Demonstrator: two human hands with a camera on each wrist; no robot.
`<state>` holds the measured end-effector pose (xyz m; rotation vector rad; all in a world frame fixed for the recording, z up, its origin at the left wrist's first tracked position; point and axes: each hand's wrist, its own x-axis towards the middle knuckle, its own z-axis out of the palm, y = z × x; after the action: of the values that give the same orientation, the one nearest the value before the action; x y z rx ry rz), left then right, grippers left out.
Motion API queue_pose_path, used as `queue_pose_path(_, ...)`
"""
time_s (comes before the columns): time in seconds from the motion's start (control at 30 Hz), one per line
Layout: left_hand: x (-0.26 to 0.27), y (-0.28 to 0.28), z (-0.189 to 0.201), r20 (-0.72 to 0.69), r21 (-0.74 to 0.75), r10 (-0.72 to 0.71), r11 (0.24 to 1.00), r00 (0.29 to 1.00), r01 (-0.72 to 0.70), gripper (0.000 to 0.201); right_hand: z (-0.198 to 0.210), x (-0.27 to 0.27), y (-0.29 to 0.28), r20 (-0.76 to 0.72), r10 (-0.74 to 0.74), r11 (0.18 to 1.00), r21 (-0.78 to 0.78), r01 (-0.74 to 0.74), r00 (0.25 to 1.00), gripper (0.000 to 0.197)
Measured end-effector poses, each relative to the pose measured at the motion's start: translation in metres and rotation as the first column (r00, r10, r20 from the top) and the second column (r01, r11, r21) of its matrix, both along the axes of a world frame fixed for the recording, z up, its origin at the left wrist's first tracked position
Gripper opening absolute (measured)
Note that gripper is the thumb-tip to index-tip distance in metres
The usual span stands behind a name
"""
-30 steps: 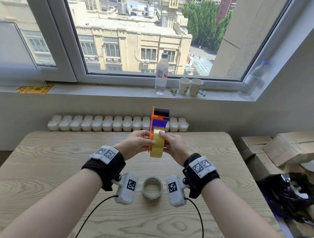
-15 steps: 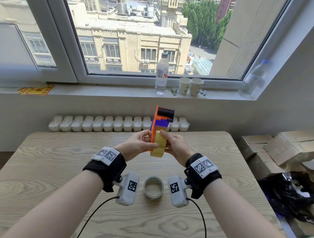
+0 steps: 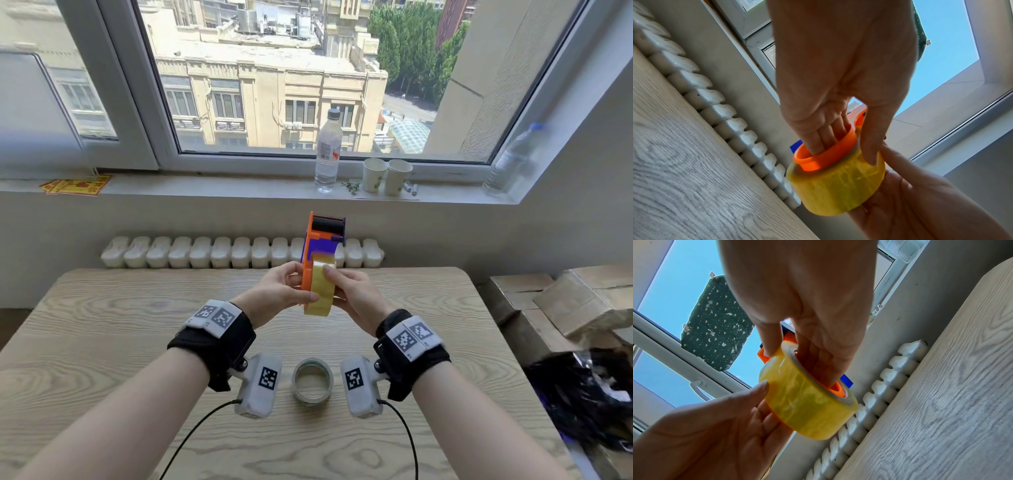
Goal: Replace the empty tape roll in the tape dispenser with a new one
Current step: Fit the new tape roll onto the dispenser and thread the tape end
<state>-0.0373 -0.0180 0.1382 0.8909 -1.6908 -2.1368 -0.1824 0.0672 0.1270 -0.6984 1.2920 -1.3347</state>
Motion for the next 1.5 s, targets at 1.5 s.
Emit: queue_pose_path(1.5, -0.003, 0.001, -0.010, -0.037, -0.060, -0.021, 0.998, 0.999, 0.019, 0.033, 0.007, -0.008, 0.005, -0.625, -0.185, 0.982, -0.088, 0.167, 0.759, 0.043)
